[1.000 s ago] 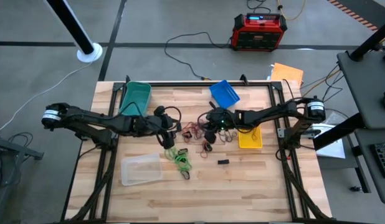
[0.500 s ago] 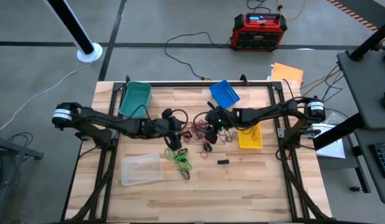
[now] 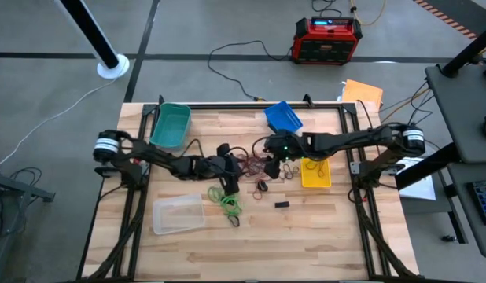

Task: Sort rubber bands into baskets

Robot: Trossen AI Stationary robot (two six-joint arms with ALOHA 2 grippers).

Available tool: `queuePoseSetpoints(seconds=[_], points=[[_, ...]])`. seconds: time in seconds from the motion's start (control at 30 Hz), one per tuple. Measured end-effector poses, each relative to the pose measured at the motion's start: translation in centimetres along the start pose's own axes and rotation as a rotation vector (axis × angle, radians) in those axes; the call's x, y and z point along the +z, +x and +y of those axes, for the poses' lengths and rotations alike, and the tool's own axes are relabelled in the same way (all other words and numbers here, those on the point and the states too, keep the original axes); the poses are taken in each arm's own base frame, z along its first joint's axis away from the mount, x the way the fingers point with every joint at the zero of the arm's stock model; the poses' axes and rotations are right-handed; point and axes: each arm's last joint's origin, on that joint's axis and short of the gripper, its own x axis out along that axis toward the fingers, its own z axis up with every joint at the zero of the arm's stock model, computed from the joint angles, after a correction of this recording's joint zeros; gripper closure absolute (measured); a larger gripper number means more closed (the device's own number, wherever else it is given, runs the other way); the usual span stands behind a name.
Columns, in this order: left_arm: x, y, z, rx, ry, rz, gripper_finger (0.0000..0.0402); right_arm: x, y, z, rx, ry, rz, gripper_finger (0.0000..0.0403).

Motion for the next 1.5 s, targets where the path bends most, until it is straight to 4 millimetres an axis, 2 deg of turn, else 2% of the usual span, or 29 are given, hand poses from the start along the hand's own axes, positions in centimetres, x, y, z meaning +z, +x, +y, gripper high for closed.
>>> queuePoseSetpoints(seconds=[0.33, 0.6, 0.83, 1.23, 1.5], points=[[-2.5, 3.5, 2.8, 0.104, -0.112, 0.12, 0.0209, -0.4, 0.3, -0.1, -0.014, 0.005, 0.012, 0.023], [-3.7, 4.3, 3.1, 0.086, -0.119, 0.164, 0.022, -0.5, 0.4, -0.1, -0.02, 0.009, 0.016, 0.0229], [-3.7, 4.2, 3.0, 0.082, -0.104, 0.165, 0.0267, -0.8, 0.5, -0.2, -0.021, 0.009, 0.021, 0.0229], [-3.6, 4.2, 2.8, 0.075, -0.098, 0.163, 0.0391, -1.2, 0.6, -0.2, -0.025, 0.009, 0.034, 0.0229], [-3.4, 4.0, 2.5, 0.07, -0.111, 0.153, 0.0401, -1.4, 0.6, -0.3, -0.026, 0.018, 0.035, 0.0229]])
